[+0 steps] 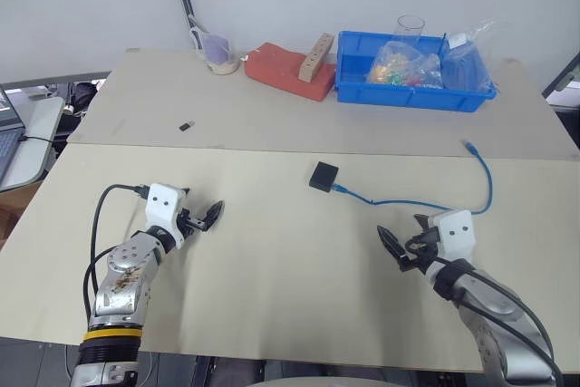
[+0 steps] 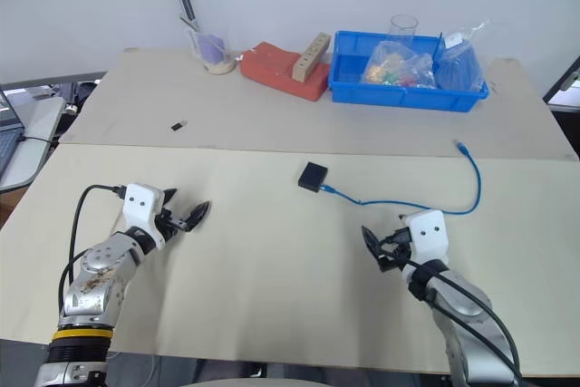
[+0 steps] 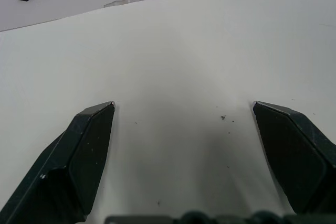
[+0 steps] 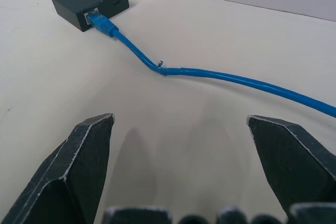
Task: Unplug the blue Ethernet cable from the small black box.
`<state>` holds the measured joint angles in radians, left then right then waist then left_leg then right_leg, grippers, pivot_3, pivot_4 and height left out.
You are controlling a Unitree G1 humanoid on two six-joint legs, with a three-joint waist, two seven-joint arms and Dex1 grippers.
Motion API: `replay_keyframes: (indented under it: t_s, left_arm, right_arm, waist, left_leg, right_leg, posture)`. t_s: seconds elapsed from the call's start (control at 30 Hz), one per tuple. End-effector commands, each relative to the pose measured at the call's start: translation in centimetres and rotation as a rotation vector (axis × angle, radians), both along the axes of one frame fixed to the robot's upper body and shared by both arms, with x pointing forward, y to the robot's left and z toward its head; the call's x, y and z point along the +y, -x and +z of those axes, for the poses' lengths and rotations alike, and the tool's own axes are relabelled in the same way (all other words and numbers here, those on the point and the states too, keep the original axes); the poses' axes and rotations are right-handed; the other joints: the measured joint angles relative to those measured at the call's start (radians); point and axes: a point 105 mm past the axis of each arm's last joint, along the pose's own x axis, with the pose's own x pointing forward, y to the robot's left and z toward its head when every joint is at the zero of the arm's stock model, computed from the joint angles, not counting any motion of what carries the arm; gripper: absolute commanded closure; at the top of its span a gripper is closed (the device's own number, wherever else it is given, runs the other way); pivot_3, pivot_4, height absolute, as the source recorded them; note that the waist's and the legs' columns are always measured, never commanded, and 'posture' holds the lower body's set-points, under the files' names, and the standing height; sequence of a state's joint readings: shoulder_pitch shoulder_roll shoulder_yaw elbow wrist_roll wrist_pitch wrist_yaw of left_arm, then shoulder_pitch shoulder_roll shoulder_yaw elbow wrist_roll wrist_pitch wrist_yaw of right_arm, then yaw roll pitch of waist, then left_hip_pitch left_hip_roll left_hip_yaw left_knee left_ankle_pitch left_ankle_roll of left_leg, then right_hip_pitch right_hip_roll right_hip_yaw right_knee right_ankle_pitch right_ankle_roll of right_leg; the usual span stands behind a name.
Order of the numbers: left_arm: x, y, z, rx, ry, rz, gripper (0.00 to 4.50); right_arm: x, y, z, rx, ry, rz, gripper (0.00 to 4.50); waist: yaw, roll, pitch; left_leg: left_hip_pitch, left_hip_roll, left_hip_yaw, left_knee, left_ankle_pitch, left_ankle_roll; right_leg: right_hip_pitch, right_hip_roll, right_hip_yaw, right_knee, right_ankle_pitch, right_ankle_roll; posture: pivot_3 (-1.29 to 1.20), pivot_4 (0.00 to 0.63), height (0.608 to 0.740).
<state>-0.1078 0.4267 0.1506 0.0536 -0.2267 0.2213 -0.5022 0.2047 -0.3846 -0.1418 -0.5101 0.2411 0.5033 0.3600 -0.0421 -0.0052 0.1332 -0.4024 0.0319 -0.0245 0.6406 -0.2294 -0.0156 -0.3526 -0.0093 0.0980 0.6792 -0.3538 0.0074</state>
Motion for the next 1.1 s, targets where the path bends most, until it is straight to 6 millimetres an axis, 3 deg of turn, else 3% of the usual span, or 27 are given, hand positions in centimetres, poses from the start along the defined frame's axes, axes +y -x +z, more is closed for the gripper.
replay_keyframes:
  t_s: [0.03, 0.2, 0.33, 0.57, 0.7, 1.07, 1.1]
  left_arm:
    - [-0.1, 0.1, 1.5, -0.041, 0.009, -0.021, 0.03]
    - [-6.3, 2.1, 6.2, -0.083, 0.01, -0.505, 0.03]
    - [-9.0, 3.1, 8.8, -0.085, -0.05, -0.79, 0.03]
    - [-9.6, 1.6, 11.5, -0.147, -0.09, -0.873, 0.03]
    - [-9.3, 1.9, 11.2, -0.129, -0.094, -0.884, 0.03]
    - [-9.4, 4.0, 10.6, -0.086, -0.082, -0.931, 0.03]
    - [-9.5, 4.3, 10.6, -0.08, -0.083, -0.944, 0.01]
  right_arm:
    - [-0.1, -0.5, 1.7, -0.051, 0.018, 0.029, 0.0]
    - [1.2, -1.9, 4.8, -0.046, 0.078, 0.306, 0.0]
    - [1.5, -4.0, 5.3, -0.007, 0.122, 0.457, 0.0]
    - [2.8, -6.6, 4.2, 0.113, 0.102, 0.643, 0.0]
    - [3.4, -8.5, 3.7, 0.119, 0.116, 0.667, 0.0]
    - [5.9, -10.6, 1.7, 0.183, 0.14, 0.799, 0.0]
    - [6.2, -10.8, 1.6, 0.183, 0.134, 0.8, 0.26]
  waist:
    - [0.0, 0.0, 0.0]
    - [-0.002, -0.001, 0.001]
    - [0.0, -0.001, 0.001]
    - [-0.005, -0.001, 0.001]
    - [-0.003, -0.001, 0.001]
    - [-0.001, 0.0, 0.001]
    - [-0.001, 0.0, 0.001]
  left_leg:
    - [0.0, 0.0, 0.0, 0.0, 0.0, 0.0]
    - [0.0, -0.001, 0.001, 0.001, 0.0, 0.0]
    - [0.002, -0.001, 0.001, 0.0, 0.0, 0.0]
    - [0.0, -0.002, 0.001, 0.001, 0.0, 0.001]
    - [0.001, 0.0, 0.001, 0.001, 0.0, 0.001]
    - [0.001, 0.0, 0.001, 0.002, 0.0, 0.001]
    - [0.001, 0.0, 0.001, 0.002, 0.0, 0.001]
  right_leg:
    - [0.0, 0.0, 0.0, 0.0, 0.0, 0.0]
    - [0.0, 0.0, 0.001, -0.001, 0.0, 0.0]
    - [0.002, 0.001, 0.0, -0.002, 0.0, 0.0]
    - [0.001, 0.003, 0.0, -0.003, 0.0, 0.0]
    - [0.001, 0.002, 0.0, -0.001, 0.0, 0.0]
    - [0.001, 0.001, -0.001, 0.0, 0.0, 0.0]
    - [0.001, 0.001, -0.001, 0.0, 0.0, 0.0]
  posture:
    - [0.0, 0.15, 0.74]
    - [0.0, 0.15, 0.74]
    - [0.0, 0.15, 0.74]
    - [0.0, 0.15, 0.74]
    - [0.0, 0.15, 0.74]
    - [0.0, 0.15, 0.74]
    - [0.0, 0.15, 0.74]
